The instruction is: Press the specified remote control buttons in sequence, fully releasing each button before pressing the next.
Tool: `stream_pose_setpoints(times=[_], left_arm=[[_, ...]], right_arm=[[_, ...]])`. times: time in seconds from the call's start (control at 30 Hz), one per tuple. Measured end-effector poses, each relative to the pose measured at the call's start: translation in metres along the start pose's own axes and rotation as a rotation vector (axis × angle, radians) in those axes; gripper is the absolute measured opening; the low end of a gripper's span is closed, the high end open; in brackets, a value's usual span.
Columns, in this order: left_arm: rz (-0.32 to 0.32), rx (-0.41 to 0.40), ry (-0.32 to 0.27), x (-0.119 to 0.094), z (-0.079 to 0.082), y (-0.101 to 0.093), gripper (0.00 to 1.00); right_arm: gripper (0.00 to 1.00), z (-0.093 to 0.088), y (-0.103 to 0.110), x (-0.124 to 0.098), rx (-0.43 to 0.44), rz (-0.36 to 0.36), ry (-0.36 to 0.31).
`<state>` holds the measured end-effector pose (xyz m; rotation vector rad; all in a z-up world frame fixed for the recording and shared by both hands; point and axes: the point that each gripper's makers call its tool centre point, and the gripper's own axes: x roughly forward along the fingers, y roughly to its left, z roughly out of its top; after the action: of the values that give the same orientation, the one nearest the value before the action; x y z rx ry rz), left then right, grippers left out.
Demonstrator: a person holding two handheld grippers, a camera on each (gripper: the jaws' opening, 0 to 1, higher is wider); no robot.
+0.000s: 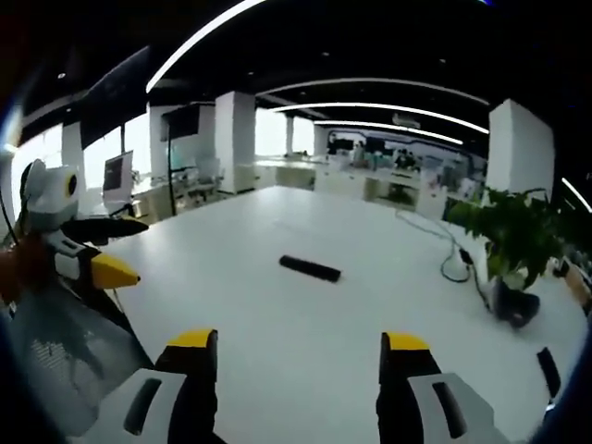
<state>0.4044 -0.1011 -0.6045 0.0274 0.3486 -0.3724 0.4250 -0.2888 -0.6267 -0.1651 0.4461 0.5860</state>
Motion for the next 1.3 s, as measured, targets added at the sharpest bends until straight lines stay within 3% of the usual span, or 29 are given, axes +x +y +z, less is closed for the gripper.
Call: stream_pose_setpoints(times=[0.27,0.47,1.07,1.3], left_arm=[[0.012,-0.006,-0.019,0.000,0.007,0.005,0.99],[0.030,0.030,-0.045,0.001,0.021,0.013,0.99],[0.017,0.109,-0.120,0.024,0.074,0.039,0.98],[0.006,0.132,-0.121,0.039,0.084,0.049,0.98]], right_arm=[[0.69,0.007,-0.005,0.000,0.001,-0.005,-0.020],[0.68,0.018,-0.009,-0.001,-0.022,-0.007,-0.036],[0.66,0.089,-0.034,0.011,-0.125,-0.050,-0.172],[0.66,0.105,-0.041,0.021,-0.147,-0.052,-0.192]])
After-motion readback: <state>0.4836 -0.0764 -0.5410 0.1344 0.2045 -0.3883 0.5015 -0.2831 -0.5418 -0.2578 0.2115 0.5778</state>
